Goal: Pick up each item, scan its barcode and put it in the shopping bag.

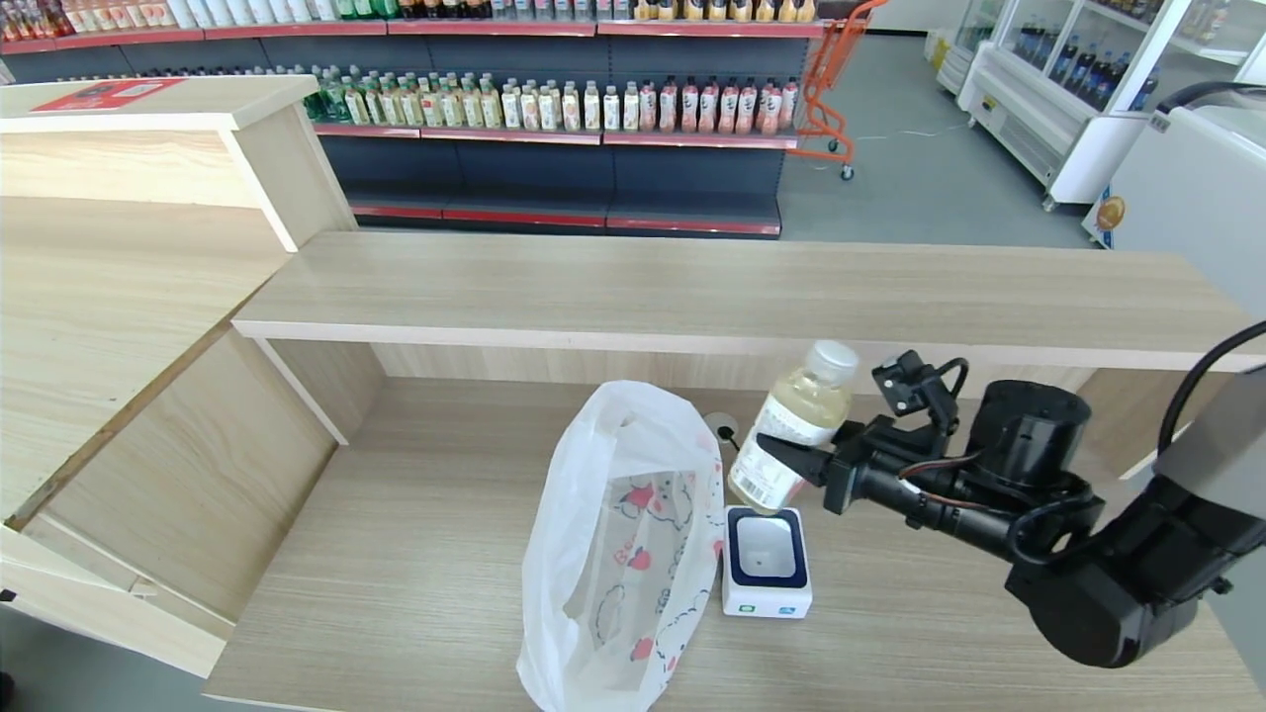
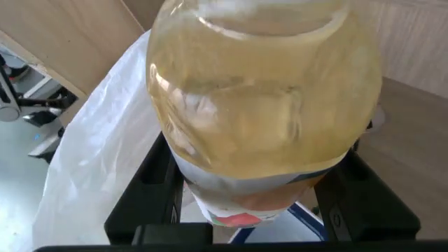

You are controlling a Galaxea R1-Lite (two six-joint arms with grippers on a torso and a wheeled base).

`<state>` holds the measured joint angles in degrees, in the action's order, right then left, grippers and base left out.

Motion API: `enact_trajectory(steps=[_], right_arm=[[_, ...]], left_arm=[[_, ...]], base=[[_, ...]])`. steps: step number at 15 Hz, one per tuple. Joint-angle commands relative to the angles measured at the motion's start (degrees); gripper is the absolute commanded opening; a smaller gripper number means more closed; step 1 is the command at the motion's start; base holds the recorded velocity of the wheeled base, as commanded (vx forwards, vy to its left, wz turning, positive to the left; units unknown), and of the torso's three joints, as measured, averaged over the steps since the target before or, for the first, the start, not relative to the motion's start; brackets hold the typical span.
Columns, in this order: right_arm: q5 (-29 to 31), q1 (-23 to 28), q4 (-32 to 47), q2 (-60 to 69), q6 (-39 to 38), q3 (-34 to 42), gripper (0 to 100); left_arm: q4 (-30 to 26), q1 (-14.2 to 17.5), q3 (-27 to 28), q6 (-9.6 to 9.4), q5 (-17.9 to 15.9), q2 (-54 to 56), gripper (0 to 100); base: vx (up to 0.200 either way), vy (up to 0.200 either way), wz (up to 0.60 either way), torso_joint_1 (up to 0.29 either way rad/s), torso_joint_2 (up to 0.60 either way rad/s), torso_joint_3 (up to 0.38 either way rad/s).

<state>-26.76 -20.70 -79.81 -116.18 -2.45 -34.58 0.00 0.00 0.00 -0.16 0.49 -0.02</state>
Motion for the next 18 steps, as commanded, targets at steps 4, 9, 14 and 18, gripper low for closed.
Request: enact_trajectory(steps=[4,9,14,18], right_arm=[[-1.8,-7.6,3.9,-11.5,-3.8,-11.7,0],[-5.1,-6.4,4.7,-17.4,-5.4,-16.0,0],[-5.1,-8.4,5.9,-25.0,-4.8,-24.0,0],[-5.0,-10.4,7.9,-29.5,0.4,-30.5,0]], left_arm=[[0.0,0.0,0.0,-0.02,0.0,0.0,100],[0.0,0.0,0.0,-0.02,0.0,0.0,100],[0.0,0.0,0.0,-0.02,0.0,0.0,100],[0.0,0.0,0.0,-0.02,0.0,0.0,100]], base=[[0.000,0.000,0.00,0.000,0.00,0.000],[0.000,0.000,0.00,0.000,0.00,0.000],[0.000,0.000,0.00,0.000,0.00,0.000],[0.000,0.000,0.00,0.000,0.00,0.000]])
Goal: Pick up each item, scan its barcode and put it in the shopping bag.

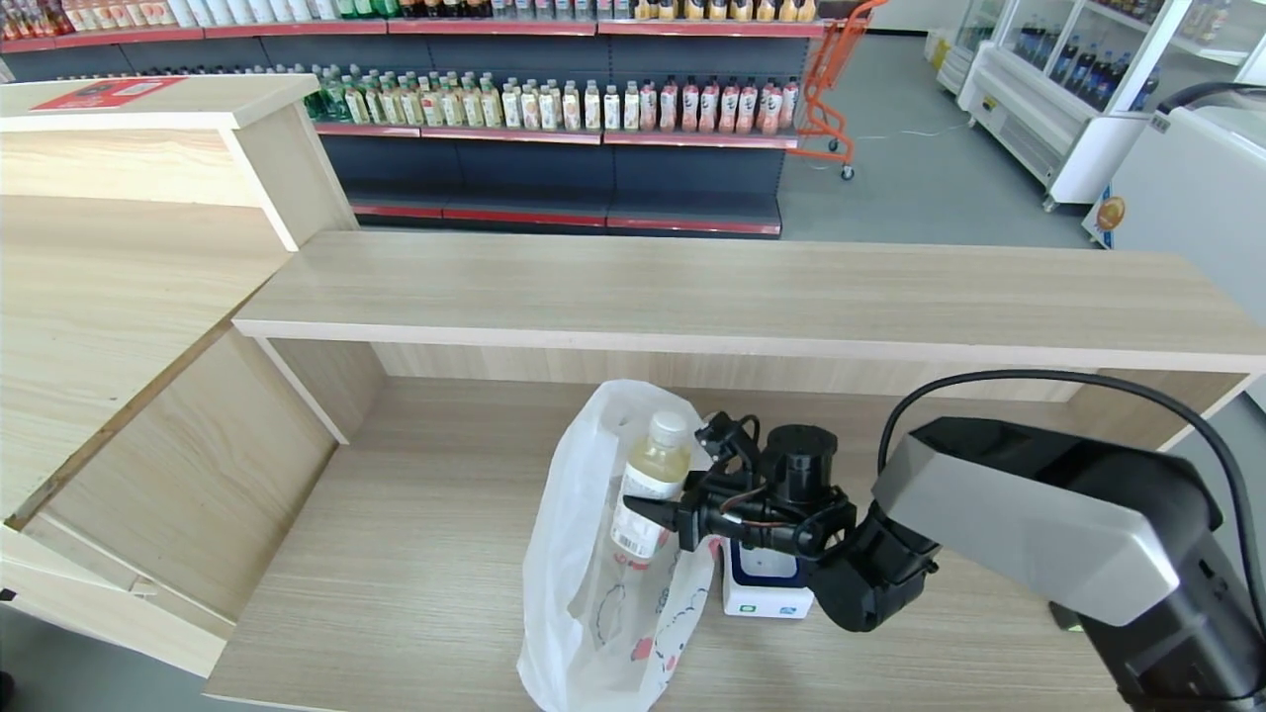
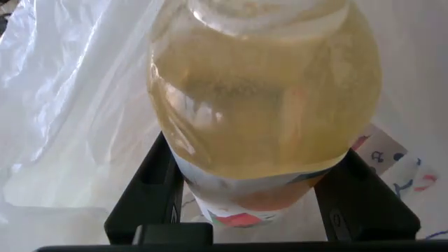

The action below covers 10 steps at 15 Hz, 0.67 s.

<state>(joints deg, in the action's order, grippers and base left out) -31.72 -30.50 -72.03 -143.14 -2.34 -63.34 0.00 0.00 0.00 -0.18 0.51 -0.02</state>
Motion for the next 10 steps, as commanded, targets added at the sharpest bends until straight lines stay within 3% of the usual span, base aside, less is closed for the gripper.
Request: enact_trajectory(steps=[1,2,3,7,10], right_arm=[[-0.1,-0.7,0.4,-2.8,1.0,-1.7,0],[-0.2,-0.7,0.4,-3.0,1.2,-1.8,0],[-0.2,-0.7,0.4,-3.2,1.3,-1.8,100],[-0.2,-0.6,0.2,-1.7,-1.6,-1.4,100],[-0.2,-0.4,-0.2,2.2,-11.1,-1.0,100]], left_arm=[[0.0,0.0,0.0,-0.08,0.0,0.0,100],[0.0,0.0,0.0,0.01,0.0,0.0,100],[0.0,0.0,0.0,0.01,0.0,0.0,100],[0.0,0.0,0.0,0.01,0.0,0.0,100],[0.0,0.0,0.0,0.01,0.0,0.0,100]], base=[[0.000,0.000,0.00,0.000,0.00,0.000],[0.000,0.000,0.00,0.000,0.00,0.000],[0.000,0.000,0.00,0.000,0.00,0.000],[0.000,0.000,0.00,0.000,0.00,0.000],[0.000,0.000,0.00,0.000,0.00,0.000]])
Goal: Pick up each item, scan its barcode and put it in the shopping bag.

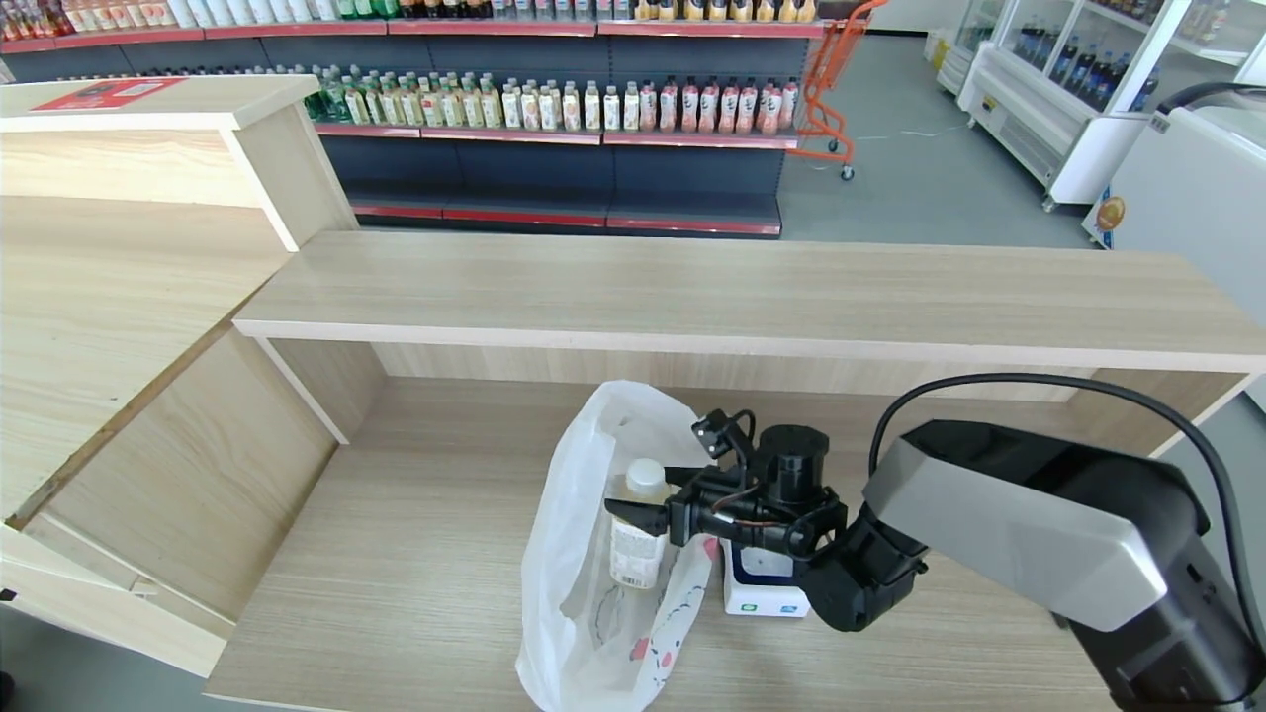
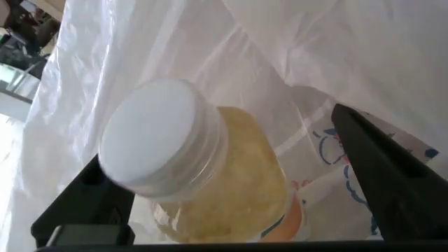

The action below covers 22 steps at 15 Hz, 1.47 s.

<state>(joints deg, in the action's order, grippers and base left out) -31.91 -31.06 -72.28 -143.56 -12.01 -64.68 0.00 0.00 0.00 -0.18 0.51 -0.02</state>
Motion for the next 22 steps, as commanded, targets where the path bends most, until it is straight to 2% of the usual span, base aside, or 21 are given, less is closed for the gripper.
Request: enact_trajectory(steps=[1,4,10,13,14,16,17,18,19,20,22], right_arm=[[0.1,0.4,0.3,4.2,-4.7,0.9,100],[0.1,0.7,0.4,11.8,-15.9,6.9,100],[0.3,4.3,-0.2,22.4,-19.0,20.0,100],[1.2,10.1,0.2,29.9,-13.3,29.5,100],[0.9,12.6,0.6,34.2,-9.3,35.0,100],[0.7,17.5,3.0,42.0,-3.0,39.1,100],[1.1,18.8,6.0,44.7,-1.2,39.0,100],[1.5,25.3,16.9,52.6,9.2,38.5,100],[3.2,30.4,23.3,55.9,15.2,37.9,100],[7.1,34.1,28.4,58.7,16.9,37.2,100],[13.4,37.4,34.7,62.7,16.5,37.2,100]], left_arm=[[0.0,0.0,0.0,0.01,0.0,0.0,100],[0.0,0.0,0.0,0.01,0.0,0.0,100],[0.0,0.0,0.0,0.01,0.0,0.0,100],[0.0,0.0,0.0,0.01,0.0,0.0,100],[0.0,0.0,0.0,0.01,0.0,0.0,100],[0.0,0.0,0.0,0.01,0.0,0.0,100],[0.0,0.0,0.0,0.01,0.0,0.0,100],[0.0,0.0,0.0,0.01,0.0,0.0,100],[0.0,0.0,0.0,0.01,0.0,0.0,100],[0.0,0.0,0.0,0.01,0.0,0.0,100],[0.0,0.0,0.0,0.01,0.0,0.0,100]], base=[[0.000,0.000,0.00,0.000,0.00,0.000],[0.000,0.000,0.00,0.000,0.00,0.000],[0.000,0.000,0.00,0.000,0.00,0.000],[0.000,0.000,0.00,0.000,0.00,0.000],[0.000,0.000,0.00,0.000,0.00,0.000],[0.000,0.000,0.00,0.000,0.00,0.000],[0.000,0.000,0.00,0.000,0.00,0.000],[0.000,0.000,0.00,0.000,0.00,0.000],[0.000,0.000,0.00,0.000,0.00,0.000],[0.000,0.000,0.00,0.000,0.00,0.000],[0.000,0.000,0.00,0.000,0.00,0.000]])
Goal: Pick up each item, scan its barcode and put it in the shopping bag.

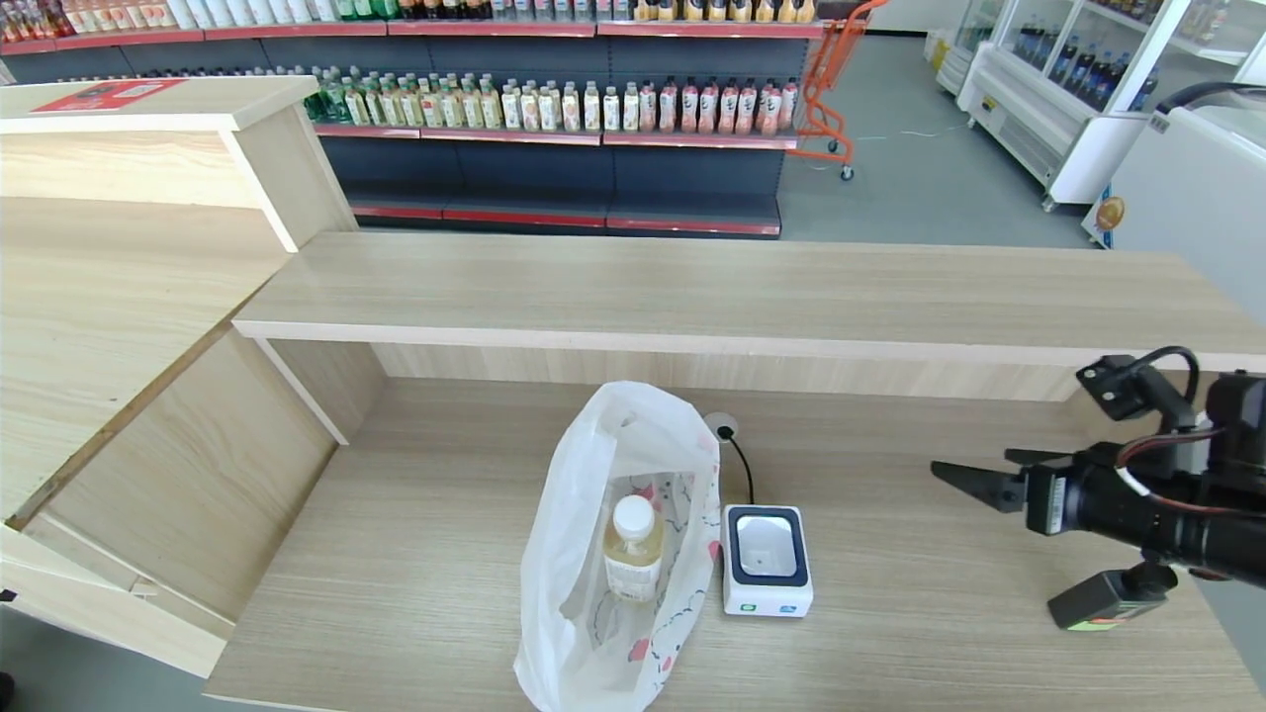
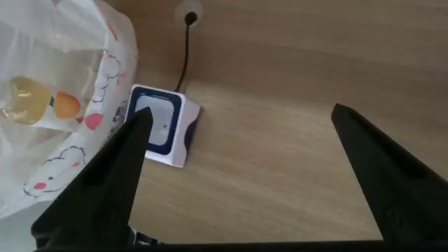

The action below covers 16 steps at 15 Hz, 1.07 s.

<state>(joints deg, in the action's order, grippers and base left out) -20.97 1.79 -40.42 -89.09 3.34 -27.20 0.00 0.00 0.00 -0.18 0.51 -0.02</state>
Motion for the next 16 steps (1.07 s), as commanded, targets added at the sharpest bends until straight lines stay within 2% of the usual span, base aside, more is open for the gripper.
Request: enact_trajectory(steps=[1,7,10,16], right_arm=[[2.5,6.0,4.2,9.9,0.6,-0.3,100],[3.6,9.2,5.5,12.9,0.3,0.0,100],[3.8,10.9,9.8,14.6,0.3,1.0,100],[9.0,12.6,10.5,15.3,-2.5,4.3,100]], left_arm=[[0.0,0.0,0.0,0.01,0.0,0.0,100],[0.0,0.0,0.0,0.01,0.0,0.0,100],[0.0,0.0,0.0,-0.08,0.0,0.0,100],[0.0,0.0,0.0,-0.17,0.0,0.0,100]], base=[[0.000,0.000,0.00,0.000,0.00,0.000],[0.000,0.000,0.00,0.000,0.00,0.000],[0.000,0.000,0.00,0.000,0.00,0.000],[-0.200,0.000,0.00,0.002,0.00,0.004]])
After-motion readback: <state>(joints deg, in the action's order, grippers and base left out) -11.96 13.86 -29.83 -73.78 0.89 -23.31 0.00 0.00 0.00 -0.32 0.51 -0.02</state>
